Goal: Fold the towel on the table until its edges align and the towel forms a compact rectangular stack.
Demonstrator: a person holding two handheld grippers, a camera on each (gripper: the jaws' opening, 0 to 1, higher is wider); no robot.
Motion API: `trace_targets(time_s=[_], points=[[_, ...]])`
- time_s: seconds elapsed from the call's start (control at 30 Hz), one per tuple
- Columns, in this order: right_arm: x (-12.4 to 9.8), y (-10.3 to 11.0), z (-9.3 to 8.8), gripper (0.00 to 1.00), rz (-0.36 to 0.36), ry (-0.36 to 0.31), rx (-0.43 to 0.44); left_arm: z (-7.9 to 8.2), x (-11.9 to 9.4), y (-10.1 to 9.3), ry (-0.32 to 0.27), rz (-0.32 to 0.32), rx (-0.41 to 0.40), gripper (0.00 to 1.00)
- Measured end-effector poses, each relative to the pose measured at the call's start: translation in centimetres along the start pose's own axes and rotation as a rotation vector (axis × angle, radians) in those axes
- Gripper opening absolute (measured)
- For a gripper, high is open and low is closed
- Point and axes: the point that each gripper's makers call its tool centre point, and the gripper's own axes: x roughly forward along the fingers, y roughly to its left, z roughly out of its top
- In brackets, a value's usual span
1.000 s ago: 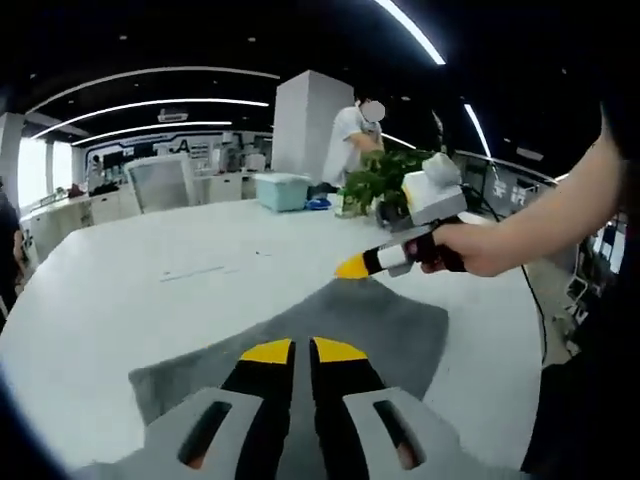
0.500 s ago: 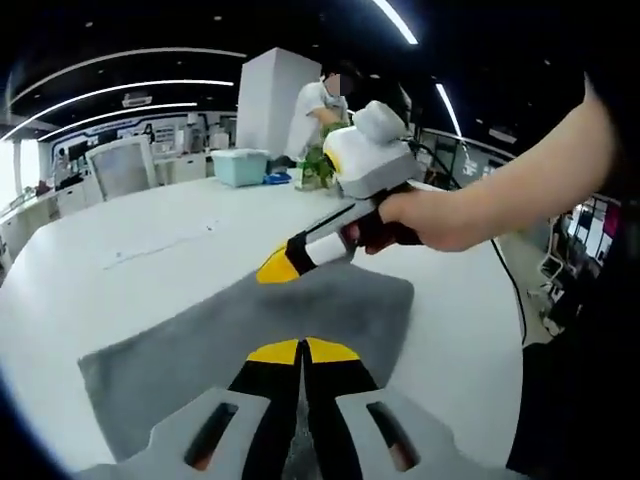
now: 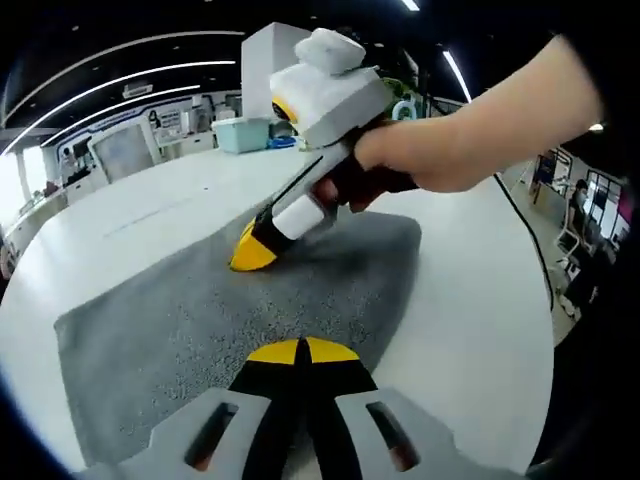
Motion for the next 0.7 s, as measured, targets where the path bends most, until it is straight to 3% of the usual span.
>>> trace_targets(time_s=[0.13, 0.3, 0.4, 0.7], points=[[0.0, 0.2, 0.0, 0.00, -0.102, -0.043, 0.031, -0.1, -0.1, -0.1, -0.035, -0.026, 0.071, 0.00], [0.1, 0.1, 0.1, 0.00, -0.243, -0.069, 0.048, -0.1, -0.5, -0.4, -0.120, -0.099, 0.225, 0.00], [0.7, 0.3, 0.5, 0.00, -0.288, -0.097, 0.054, -0.2, -0.6, 0.0, -0.143, -0.142, 0.231, 0.00], [1.1, 0.6, 0.9, 0.00, -0.345, -0.069, 0.086, -0.7, -1.4, 0.6, -0.109, -0.116, 0.321, 0.00]])
